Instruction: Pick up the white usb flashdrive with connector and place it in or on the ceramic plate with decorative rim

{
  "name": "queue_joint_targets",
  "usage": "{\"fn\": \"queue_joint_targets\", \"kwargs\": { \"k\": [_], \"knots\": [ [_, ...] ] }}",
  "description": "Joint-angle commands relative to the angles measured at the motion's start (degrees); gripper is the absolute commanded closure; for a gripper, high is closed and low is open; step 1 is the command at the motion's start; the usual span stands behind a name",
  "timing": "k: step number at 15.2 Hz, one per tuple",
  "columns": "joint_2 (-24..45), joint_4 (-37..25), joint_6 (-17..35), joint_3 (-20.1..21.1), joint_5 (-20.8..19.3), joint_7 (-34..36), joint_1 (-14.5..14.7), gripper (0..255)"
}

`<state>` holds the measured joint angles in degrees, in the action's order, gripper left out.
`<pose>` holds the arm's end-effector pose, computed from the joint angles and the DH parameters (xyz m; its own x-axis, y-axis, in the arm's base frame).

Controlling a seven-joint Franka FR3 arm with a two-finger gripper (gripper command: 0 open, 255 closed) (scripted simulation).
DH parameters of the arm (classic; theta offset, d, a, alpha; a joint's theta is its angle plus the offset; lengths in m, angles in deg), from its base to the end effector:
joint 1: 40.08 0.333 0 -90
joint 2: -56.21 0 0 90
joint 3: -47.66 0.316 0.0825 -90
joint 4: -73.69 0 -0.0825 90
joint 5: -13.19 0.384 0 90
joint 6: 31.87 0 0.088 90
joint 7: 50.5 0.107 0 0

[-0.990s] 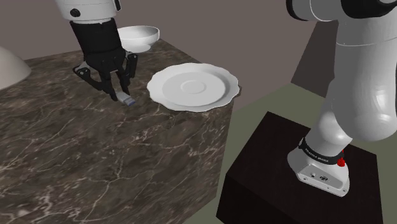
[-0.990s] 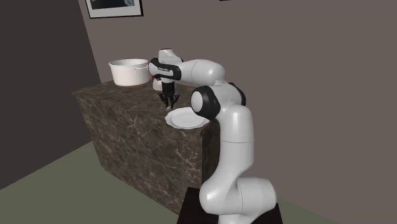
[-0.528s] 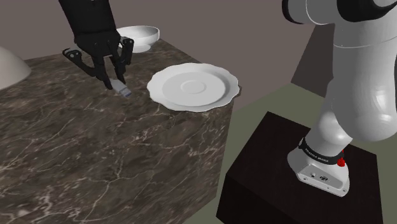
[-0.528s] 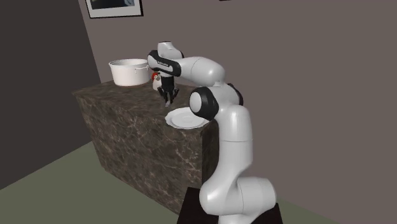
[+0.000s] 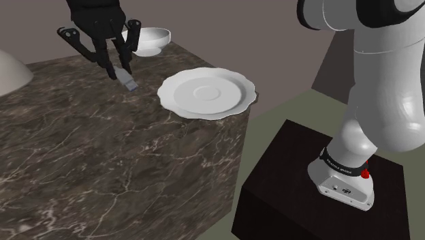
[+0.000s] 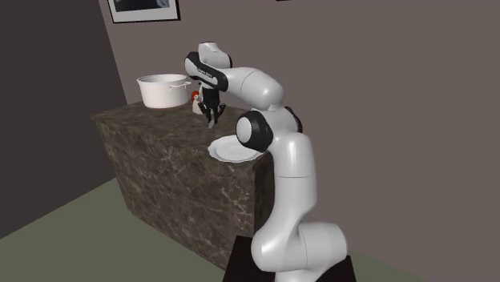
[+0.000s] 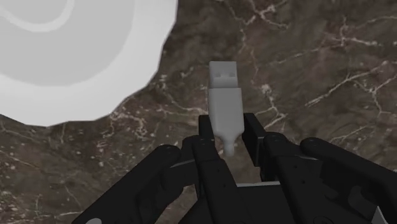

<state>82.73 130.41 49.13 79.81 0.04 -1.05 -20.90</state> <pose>0.5062 0.4226 0.6253 0.9984 -0.0571 0.0016 -0.0571 -0.9981 -0.0234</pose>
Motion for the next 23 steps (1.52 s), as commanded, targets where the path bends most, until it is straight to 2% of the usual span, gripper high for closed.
{"fn": "queue_joint_targets", "kwargs": {
  "k": [1,5,9,14,23],
  "knots": [
    [-5.51,7.63,2.48,0.69,2.67,-0.99,-3.65,255],
    [-18.69,24.23,7.58,0.63,9.82,-5.43,-10.82,255],
    [-30.29,36.41,9.82,-1.69,16.06,-11.15,-14.56,255],
    [-42.35,47.82,10.06,-6.16,21.12,-17.83,-15.92,255],
    [-43.63,55.97,16.98,-6.03,21.78,-18.44,-15.46,255]
  ]
}}
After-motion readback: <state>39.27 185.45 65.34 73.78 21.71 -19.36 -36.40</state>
